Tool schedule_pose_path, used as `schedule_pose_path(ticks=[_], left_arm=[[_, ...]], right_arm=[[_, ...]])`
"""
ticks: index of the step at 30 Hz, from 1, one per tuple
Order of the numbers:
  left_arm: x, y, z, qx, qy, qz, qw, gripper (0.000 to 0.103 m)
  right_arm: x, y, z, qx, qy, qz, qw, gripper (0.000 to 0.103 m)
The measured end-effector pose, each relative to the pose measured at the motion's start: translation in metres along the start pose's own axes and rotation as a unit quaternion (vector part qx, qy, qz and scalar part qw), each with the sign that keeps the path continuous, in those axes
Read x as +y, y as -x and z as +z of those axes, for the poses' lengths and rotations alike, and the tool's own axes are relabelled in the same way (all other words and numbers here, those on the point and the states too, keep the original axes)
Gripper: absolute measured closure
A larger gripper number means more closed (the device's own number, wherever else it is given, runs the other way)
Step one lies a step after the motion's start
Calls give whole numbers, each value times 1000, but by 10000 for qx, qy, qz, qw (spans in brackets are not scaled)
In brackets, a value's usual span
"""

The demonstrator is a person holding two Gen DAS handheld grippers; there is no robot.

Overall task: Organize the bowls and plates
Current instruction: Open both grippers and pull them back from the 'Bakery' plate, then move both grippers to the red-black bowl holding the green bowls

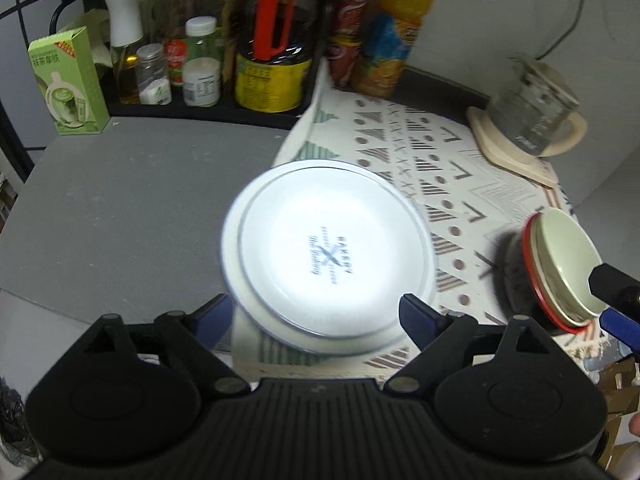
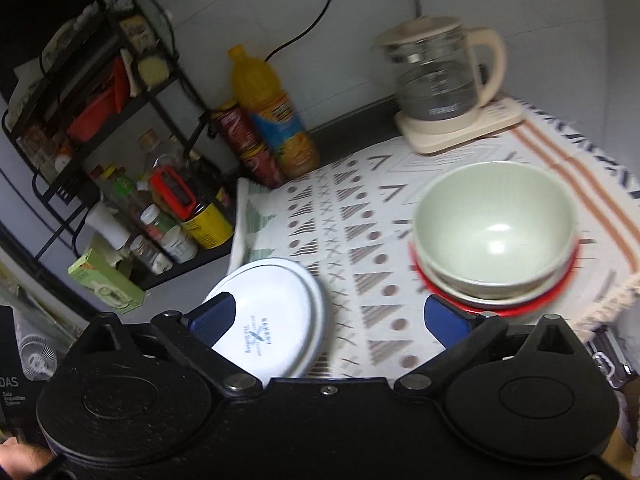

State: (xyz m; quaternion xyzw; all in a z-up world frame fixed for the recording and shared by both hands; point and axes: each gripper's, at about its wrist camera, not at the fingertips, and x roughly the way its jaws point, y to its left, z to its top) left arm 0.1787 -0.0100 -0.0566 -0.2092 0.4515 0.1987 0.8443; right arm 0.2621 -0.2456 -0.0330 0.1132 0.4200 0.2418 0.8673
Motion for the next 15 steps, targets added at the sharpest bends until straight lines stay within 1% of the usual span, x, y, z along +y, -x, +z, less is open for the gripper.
schedule_pose_path(ticks=[3,5,7,8,10,15], left_arm=[[-13,6,-8,-67,-101,-59,9999,12],[-23,10,-12,-104,-168,-88,9998,7],[-32,14,-14,-169,-223,-80,9996,5],[-37,16,-15,-211,-267,-69,9994,1],[-46,19,-17,-285,-374,-152,9988,0],[-70,13,-14,-232,-589,-303,9975,0]], right_arm=[[-13,18,-2,-214,-2,-185,9996,1],[-20,30,-3,-339,-3,-330,9989,1],[-26,40,-3,-486,19,-458,9978,0],[-29,44,-3,-546,41,-474,9974,0],[-33,50,-3,-661,55,-607,9960,0],[-50,59,-2,-897,-75,-772,9929,0]])
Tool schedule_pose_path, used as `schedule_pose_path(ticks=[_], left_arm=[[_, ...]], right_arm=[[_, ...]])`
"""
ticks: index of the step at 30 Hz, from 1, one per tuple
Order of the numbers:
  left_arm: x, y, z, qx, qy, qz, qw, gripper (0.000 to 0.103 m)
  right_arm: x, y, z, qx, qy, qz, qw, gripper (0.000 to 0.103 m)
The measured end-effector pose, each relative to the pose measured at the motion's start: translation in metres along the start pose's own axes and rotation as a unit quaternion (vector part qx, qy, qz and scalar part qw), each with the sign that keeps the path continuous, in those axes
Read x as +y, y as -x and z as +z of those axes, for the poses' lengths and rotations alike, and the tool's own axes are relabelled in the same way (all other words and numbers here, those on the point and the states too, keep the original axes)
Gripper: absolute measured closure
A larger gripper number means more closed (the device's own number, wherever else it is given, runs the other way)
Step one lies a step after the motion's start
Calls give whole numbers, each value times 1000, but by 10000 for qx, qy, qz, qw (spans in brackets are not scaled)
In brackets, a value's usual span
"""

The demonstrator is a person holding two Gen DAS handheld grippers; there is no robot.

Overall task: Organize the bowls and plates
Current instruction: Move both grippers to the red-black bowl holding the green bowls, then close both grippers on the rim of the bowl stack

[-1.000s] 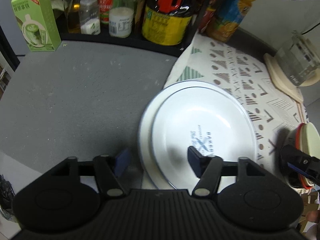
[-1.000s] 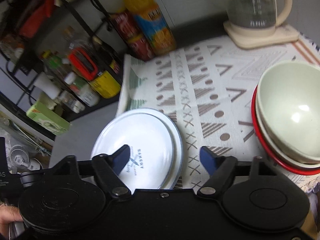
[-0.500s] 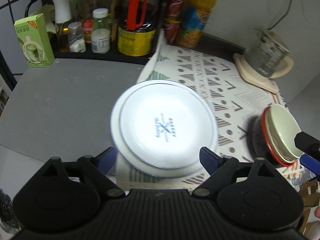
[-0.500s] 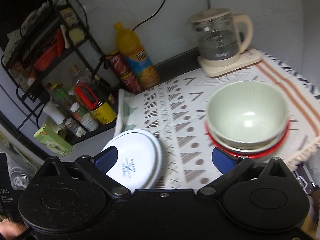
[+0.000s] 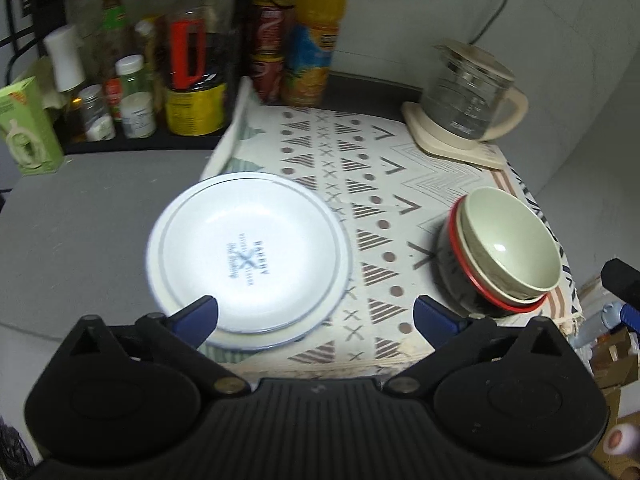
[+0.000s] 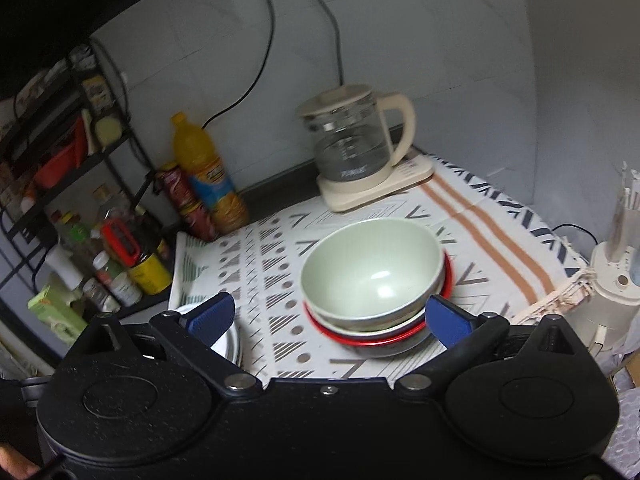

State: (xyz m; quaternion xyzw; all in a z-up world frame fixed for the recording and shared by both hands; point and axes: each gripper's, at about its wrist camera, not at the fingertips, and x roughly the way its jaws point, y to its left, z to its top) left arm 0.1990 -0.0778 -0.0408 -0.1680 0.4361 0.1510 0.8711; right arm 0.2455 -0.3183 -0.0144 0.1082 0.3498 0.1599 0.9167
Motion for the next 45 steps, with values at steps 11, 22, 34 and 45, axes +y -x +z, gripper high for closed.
schedule_pose_path(ticks=[11,22,34,45], left_arm=[[-51,-39,29,153,-466,-414,9979,0],[-84,-95,60,611,-716,-794,9924,1],[-107,-155,69,1155,-1060,-1300,9790,8],[-109,-186,69,1592,-903,-1690,9685,63]], right_arm=[[-45,-33,6,225,-301,-668,9971,1],[-81,-88,17,881,-918,-755,9890,4],[-95,-143,15,1410,-1219,-778,9794,32],[-99,-163,5,1869,-1386,-771,9695,62]])
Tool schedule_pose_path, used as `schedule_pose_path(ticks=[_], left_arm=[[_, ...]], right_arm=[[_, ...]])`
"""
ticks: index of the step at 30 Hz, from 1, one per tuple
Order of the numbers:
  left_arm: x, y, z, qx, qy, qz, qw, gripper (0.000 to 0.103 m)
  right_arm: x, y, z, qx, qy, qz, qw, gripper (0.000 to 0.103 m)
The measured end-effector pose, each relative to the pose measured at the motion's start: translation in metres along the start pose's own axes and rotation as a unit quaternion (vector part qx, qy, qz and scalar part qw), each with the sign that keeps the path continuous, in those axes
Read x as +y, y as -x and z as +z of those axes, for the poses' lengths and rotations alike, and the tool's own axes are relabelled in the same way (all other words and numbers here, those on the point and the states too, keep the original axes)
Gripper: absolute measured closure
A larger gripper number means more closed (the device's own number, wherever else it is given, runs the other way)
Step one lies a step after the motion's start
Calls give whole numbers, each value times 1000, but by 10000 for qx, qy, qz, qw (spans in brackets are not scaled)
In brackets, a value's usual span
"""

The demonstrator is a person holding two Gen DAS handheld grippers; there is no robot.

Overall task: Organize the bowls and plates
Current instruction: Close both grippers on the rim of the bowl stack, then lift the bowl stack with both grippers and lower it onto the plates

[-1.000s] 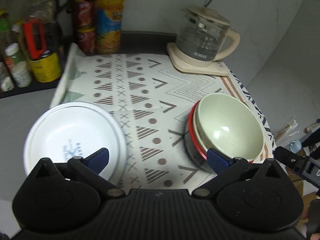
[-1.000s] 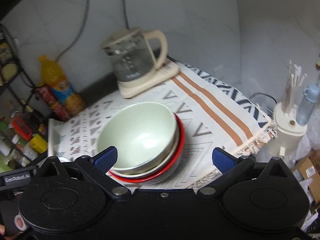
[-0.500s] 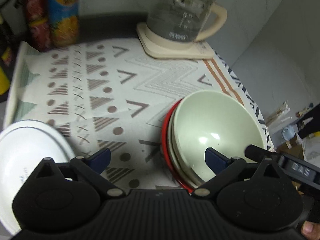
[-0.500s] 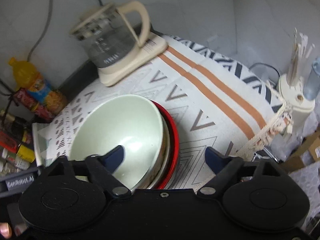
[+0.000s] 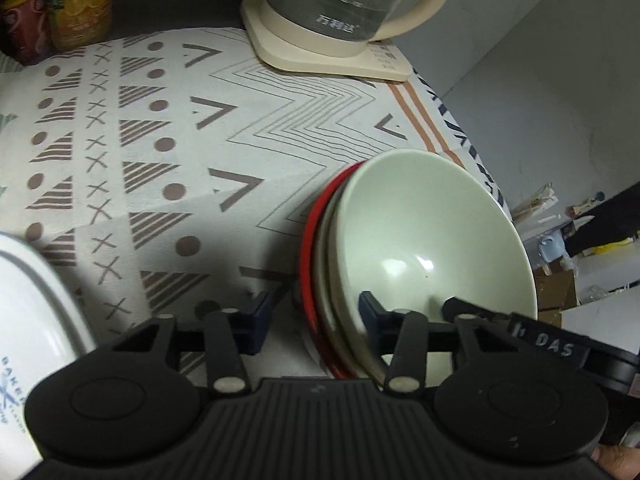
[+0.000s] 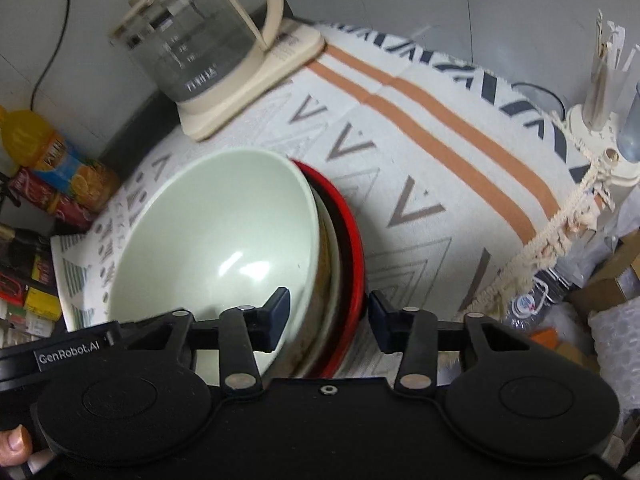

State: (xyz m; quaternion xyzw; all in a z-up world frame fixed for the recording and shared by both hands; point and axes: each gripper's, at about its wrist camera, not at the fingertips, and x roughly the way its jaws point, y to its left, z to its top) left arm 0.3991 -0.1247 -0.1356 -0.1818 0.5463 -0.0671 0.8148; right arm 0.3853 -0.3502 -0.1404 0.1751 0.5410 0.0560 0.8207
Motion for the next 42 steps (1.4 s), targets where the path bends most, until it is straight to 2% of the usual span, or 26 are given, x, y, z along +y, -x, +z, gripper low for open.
schedule_pose_path(ticks=[1,2,4,13,27,37,42], left_arm=[[0,-3,0,51,15,-42,10000,69],[0,-5,0,87,40,-61,9999,70],[-3,-6,0,76,-24,3,10000,71],[-4,4,-2,43,-62,77,9999,71],[15,62,-3,-595,291,266,9975,71],[45,110,-19,-1071,757,495,9901,71],[62,136,-34,-1342,1005,654,9837,71]], right_arm=[[0,-1,-1,13,14,-1,10000,63],[-1,-2,-2,12,27,3,10000,64],[-3,-2,-2,0,27,-51,10000,71],[2,2,-2,-58,182,40,9998,72],[47,21,7,-293,825,484,9950,72],[93,29,1,-289,1357,971,9856,72],[118,34,-7,-277,1632,1226,9786,72]])
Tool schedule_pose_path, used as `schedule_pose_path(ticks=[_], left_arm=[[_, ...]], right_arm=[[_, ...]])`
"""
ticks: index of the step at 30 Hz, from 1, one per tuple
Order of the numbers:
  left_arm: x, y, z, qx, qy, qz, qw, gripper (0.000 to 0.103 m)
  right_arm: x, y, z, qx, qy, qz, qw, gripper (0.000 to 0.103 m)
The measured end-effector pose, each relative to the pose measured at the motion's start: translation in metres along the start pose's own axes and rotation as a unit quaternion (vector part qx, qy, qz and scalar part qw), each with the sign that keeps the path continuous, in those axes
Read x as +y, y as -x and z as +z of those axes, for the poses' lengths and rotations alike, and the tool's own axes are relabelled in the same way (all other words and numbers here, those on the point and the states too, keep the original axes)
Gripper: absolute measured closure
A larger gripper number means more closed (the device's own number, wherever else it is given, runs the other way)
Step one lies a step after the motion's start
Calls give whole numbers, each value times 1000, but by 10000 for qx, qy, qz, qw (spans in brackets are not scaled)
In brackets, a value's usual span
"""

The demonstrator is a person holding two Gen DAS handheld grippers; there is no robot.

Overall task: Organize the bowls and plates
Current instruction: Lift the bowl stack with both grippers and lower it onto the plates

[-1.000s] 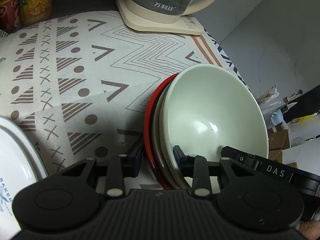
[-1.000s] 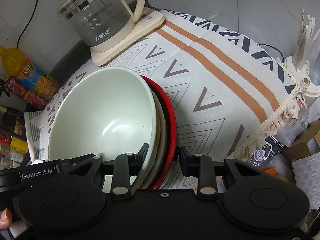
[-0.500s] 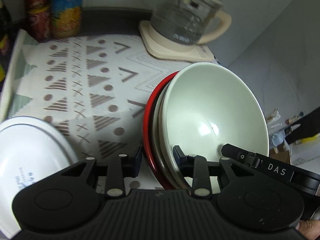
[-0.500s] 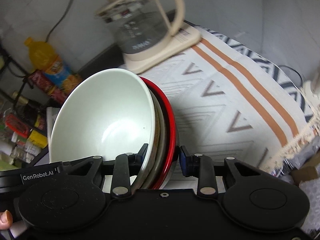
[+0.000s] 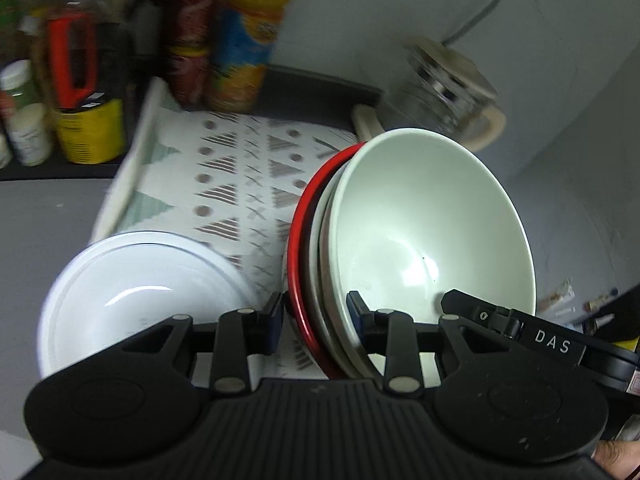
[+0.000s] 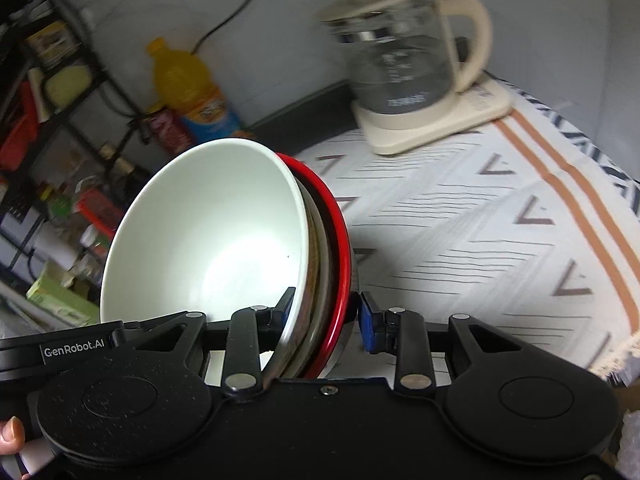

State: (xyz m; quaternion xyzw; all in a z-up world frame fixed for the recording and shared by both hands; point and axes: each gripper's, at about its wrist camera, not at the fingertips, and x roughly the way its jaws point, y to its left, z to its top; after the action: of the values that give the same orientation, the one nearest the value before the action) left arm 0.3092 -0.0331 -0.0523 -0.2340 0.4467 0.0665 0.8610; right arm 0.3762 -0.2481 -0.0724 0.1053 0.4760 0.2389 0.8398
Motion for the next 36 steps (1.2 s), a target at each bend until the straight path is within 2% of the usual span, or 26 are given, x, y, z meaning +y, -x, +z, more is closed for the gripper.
schedule_pose_path(ticks=[6,13,23,36], left_arm=[[32,23,-5,-237,325,188,9990,71],[69,42,-18,-320,721,428,9960,71],[114,50,-38,-200,1207,660,9903,72],[146,34,-52,117,1545,708,9854,72]], right_arm=[[36,-7,-3,101,366,277,9989,72],[69,-20,-12,362,702,505,9956,72],[107,-46,-29,876,1113,657,9877,72],[118,-76,-44,1326,1272,521,9816,72]])
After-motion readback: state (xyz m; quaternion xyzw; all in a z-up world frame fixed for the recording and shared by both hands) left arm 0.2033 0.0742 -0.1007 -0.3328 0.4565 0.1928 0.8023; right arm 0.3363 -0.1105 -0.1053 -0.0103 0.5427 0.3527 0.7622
